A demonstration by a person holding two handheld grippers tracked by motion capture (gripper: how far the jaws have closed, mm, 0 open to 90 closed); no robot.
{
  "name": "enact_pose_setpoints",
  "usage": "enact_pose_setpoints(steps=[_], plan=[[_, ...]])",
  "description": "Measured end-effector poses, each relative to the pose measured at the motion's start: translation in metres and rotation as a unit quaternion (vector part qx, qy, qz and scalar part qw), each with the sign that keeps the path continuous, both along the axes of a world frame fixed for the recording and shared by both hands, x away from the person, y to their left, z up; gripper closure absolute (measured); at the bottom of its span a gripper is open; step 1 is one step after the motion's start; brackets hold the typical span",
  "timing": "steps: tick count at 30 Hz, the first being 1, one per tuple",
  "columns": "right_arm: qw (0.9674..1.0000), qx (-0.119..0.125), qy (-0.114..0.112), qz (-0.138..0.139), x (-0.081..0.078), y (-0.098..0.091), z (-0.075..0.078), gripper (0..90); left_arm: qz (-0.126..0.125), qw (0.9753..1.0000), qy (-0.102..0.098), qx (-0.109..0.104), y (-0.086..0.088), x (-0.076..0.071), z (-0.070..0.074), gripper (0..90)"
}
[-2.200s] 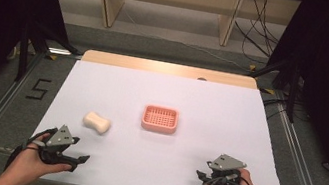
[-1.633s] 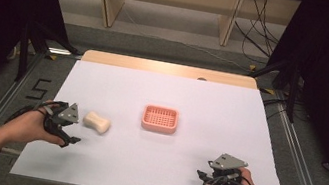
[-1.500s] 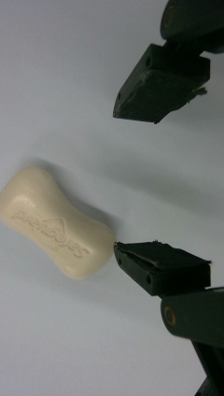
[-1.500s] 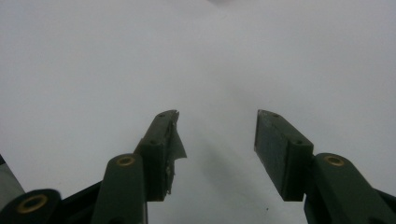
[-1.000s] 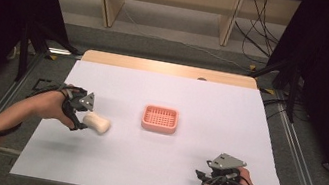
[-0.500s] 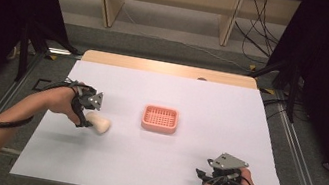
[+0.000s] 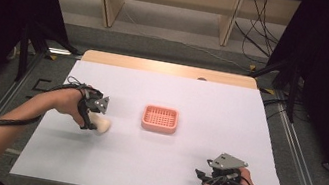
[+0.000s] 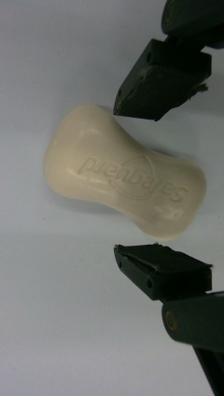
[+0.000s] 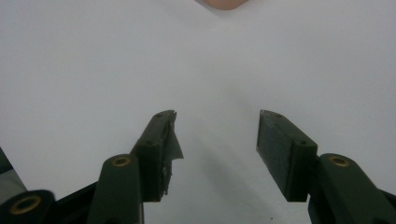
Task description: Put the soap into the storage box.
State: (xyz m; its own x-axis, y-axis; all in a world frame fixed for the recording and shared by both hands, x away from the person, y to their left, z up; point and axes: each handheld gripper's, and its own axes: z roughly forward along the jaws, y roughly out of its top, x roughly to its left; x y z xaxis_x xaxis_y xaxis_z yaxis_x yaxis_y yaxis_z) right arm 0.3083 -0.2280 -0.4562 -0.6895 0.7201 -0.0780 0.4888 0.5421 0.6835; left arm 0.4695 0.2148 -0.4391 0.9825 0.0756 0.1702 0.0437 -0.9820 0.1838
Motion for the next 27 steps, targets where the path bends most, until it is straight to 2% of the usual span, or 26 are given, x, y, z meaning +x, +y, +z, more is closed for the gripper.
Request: enact_pose_setpoints(steps=[5,12,27], plan=[[1.0000,0.000,0.001,-0.001,0.000,0.000,0.000,47.5,-0.006,1.0000,0.002,0.003,-0.004,0.001,-0.002,25.7],[1.0000,-0.002,0.003,0.001,0.000,0.000,-0.001,47.3,-0.012,0.9997,0.018,0.011,-0.005,0.002,-0.006,25.7],[1.0000,-0.001,0.007,0.000,0.001,0.000,-0.002,47.2,-0.015,0.9990,0.035,0.024,-0.008,0.002,-0.012,32.0]])
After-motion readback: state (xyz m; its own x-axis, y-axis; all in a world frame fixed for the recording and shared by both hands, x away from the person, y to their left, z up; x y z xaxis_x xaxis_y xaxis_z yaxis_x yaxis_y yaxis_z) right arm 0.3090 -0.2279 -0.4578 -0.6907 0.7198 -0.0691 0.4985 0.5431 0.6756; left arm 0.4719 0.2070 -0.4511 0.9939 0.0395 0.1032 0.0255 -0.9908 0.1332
